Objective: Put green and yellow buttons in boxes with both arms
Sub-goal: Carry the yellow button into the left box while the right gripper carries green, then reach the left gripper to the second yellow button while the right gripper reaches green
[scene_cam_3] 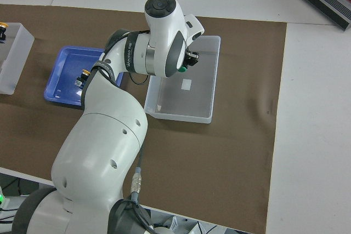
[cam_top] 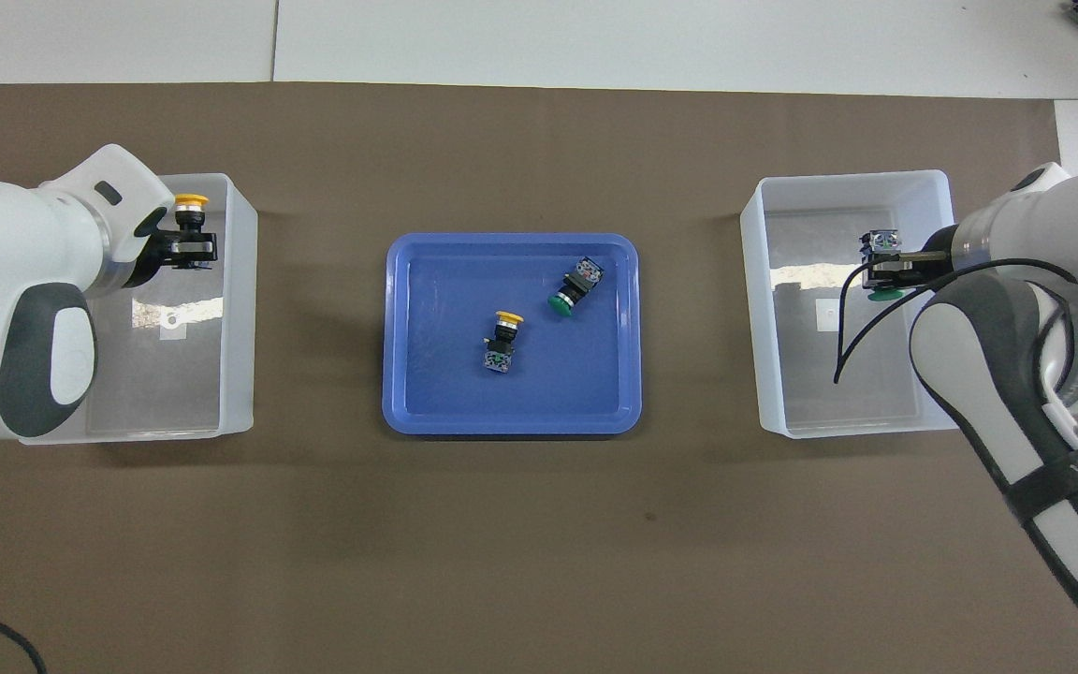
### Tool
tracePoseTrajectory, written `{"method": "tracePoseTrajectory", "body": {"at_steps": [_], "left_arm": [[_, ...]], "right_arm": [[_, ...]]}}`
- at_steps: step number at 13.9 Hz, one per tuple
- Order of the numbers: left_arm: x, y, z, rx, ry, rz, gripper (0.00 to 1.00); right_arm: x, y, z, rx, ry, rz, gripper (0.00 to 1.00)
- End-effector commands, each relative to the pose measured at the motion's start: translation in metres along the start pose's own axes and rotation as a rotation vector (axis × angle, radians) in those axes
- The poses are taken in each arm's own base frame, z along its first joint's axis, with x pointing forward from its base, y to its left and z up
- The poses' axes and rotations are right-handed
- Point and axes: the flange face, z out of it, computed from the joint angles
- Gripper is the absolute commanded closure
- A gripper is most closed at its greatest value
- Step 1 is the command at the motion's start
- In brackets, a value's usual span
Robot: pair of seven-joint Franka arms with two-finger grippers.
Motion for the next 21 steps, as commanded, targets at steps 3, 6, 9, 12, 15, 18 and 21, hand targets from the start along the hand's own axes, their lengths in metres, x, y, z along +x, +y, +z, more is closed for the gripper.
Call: {"method": "tracePoseTrajectory", "body": {"at_steps": [3, 6, 9, 12, 15, 18, 21], "left_arm": [[-0.004, -0.06, 0.016, 0.022, 0.019, 0.029, 1.0], [-0.006, -0.065, 0.062, 0.026, 0.003, 0.05, 1.0], [-0.007, -0.061, 0.111, 0.028, 0.012, 0.058, 1.0], [-0.005, -0.061, 0.131, 0.034, 0.05, 0.061, 0.05], [-0.001, -0.047, 0.122, 0.028, 0.069, 0.074, 0.0], [0.003, -0.04, 0.068, 0.019, 0.067, 0.077, 0.0], [0.0, -0.008, 0.025, -0.003, 0.019, 0.111, 0.0]], "right_arm": [[0.001, 0.009, 0.071, 0.003, 0.05, 0.004, 0.94], [-0.005, 0.016, 0.08, -0.001, 0.056, -0.02, 0.24], [-0.003, 0.001, 0.036, 0.009, 0.069, -0.044, 0.0], [0.014, -0.045, -0.018, 0.032, 0.079, -0.095, 0.0], [0.018, -0.097, -0.034, 0.048, 0.106, -0.001, 0.0], [0.004, -0.188, -0.032, 0.085, 0.099, 0.175, 0.0], [-0.013, -0.272, 0.0, 0.101, 0.063, 0.297, 0.0]]}}
